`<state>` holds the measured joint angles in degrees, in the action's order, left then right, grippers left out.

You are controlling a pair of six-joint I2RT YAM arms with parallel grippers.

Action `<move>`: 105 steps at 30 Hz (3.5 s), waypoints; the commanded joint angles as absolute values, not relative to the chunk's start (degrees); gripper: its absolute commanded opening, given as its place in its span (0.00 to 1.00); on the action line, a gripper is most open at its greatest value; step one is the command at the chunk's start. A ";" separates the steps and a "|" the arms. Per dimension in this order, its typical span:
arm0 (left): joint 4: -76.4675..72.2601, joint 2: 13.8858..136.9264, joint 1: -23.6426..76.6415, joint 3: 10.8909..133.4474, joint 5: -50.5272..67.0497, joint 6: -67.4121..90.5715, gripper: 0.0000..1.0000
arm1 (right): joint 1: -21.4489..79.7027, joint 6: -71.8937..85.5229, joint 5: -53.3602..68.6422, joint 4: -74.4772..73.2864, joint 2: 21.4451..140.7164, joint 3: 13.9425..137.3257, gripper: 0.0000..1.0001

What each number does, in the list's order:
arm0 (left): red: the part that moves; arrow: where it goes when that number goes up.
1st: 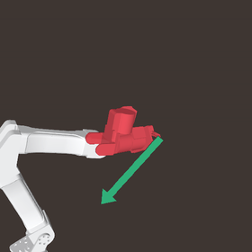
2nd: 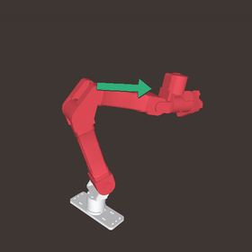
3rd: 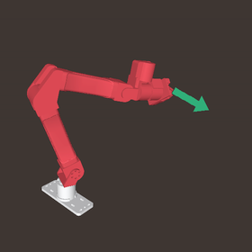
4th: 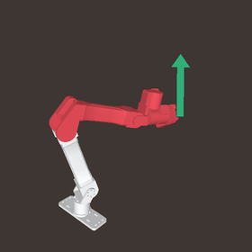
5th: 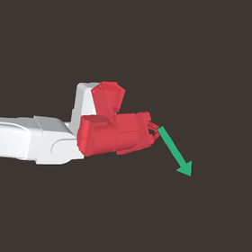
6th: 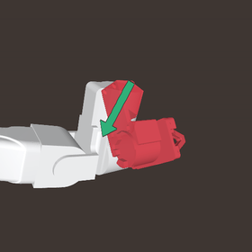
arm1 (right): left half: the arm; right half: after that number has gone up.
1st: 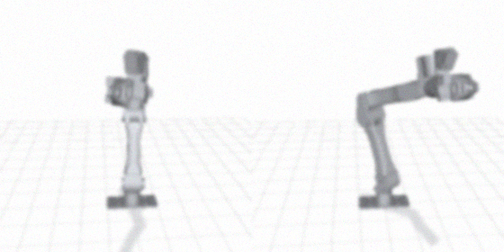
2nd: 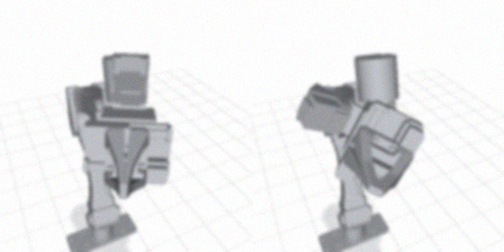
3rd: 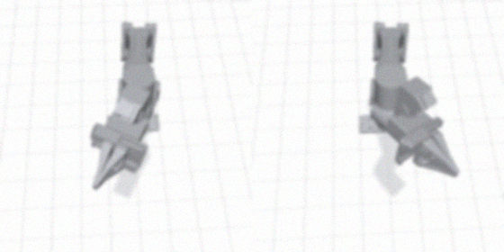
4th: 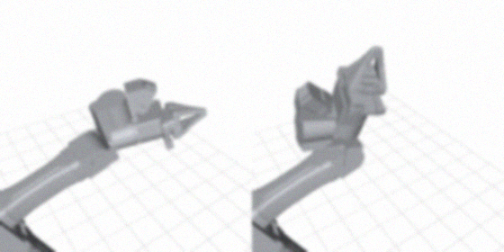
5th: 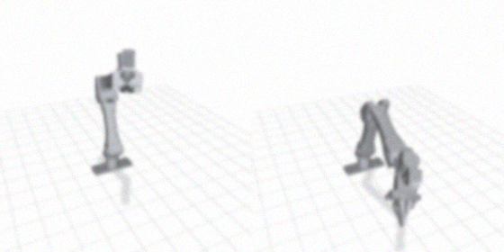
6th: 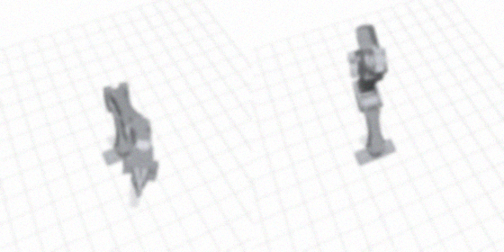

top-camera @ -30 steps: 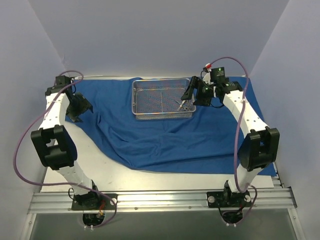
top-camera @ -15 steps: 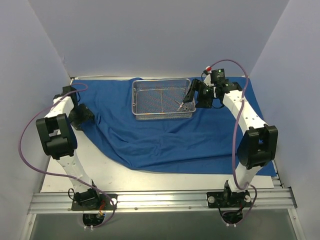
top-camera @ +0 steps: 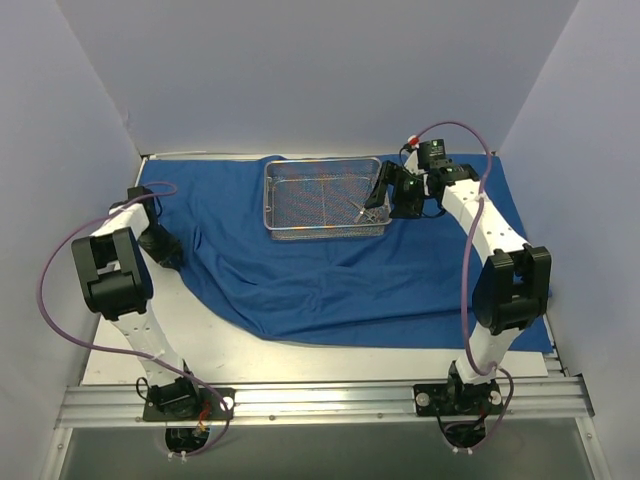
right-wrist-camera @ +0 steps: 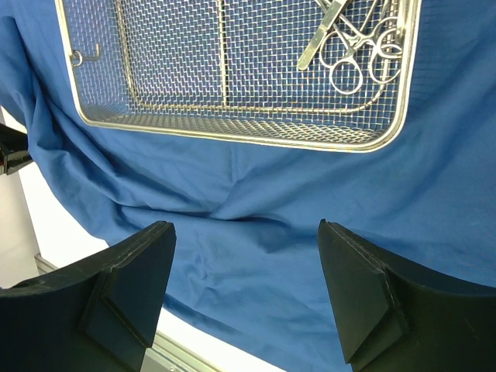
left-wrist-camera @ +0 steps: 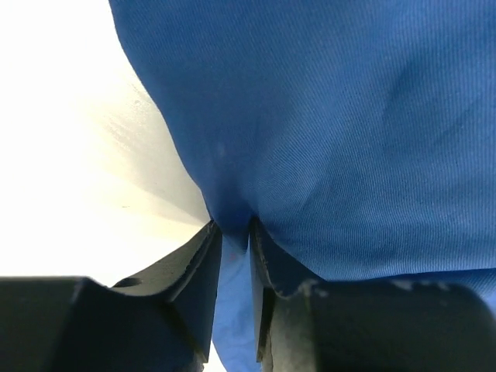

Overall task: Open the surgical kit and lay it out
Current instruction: Smooth out the surgical kit at the center of the board.

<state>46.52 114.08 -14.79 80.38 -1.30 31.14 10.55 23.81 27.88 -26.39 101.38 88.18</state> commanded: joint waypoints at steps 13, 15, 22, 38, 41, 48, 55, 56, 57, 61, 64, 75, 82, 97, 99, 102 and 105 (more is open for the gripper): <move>55.36 99.60 -20.04 64.08 -6.66 38.75 0.02 | 17.75 23.90 29.18 -26.63 102.30 91.06 0.75; 59.84 91.81 -20.39 60.32 -7.64 42.00 0.02 | 20.02 24.52 29.18 -26.37 101.95 90.53 0.75; 70.55 73.40 -22.14 57.92 -9.05 44.47 0.02 | 24.52 24.78 29.97 -27.24 102.92 92.28 0.75; 78.40 61.59 -27.42 64.50 -5.18 51.59 0.43 | 23.73 24.79 28.30 -28.47 102.57 95.01 0.77; 76.91 63.72 -25.76 67.23 -5.10 52.99 0.48 | 22.50 24.61 27.69 -28.65 102.04 94.57 0.77; 56.27 74.39 -14.61 74.25 -1.32 45.89 0.40 | 18.90 24.61 26.72 -28.56 102.57 94.04 0.77; 58.80 102.46 -6.68 101.84 -2.47 39.20 0.02 | 9.42 24.61 25.41 -28.30 103.62 93.60 0.65; 58.45 104.74 -6.59 103.78 -1.24 37.55 0.02 | 7.93 24.52 25.23 -28.04 104.32 93.52 0.53; 58.80 109.12 -6.59 107.71 -0.27 37.18 0.02 | 5.04 24.52 25.14 -27.78 104.85 93.52 0.37; 62.74 120.21 -6.59 117.58 0.00 34.72 0.02 | 0.36 23.12 22.24 -27.51 109.24 96.49 0.00; 65.46 127.60 -6.59 123.11 0.09 34.01 0.02 | -2.54 23.11 20.92 -27.86 113.81 98.34 0.00; 65.74 139.56 -6.06 124.89 4.22 35.51 0.02 | -4.92 21.71 16.61 -27.43 121.46 95.29 0.00; 67.22 147.38 -6.59 134.45 7.81 37.53 0.02 | -5.89 20.92 16.96 -26.19 124.97 94.04 0.00; 67.07 161.37 -13.88 151.18 13.89 39.03 0.02 | -6.68 24.70 21.88 -25.04 132.88 96.59 0.00; 66.19 161.71 -15.46 150.90 15.20 38.67 0.02 | -6.68 24.26 22.59 -25.75 134.20 98.60 0.00; 68.20 164.44 -16.79 155.82 15.73 37.44 0.02 | -6.68 22.77 22.50 -28.38 137.71 102.73 0.03; 66.89 165.41 -17.49 156.80 17.39 37.27 0.02 | -6.68 21.45 21.98 -32.77 141.50 110.72 0.05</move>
<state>71.40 160.53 -15.27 156.33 23.90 39.79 -7.11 24.36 27.03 -28.21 135.26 107.94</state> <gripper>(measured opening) 0.029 0.050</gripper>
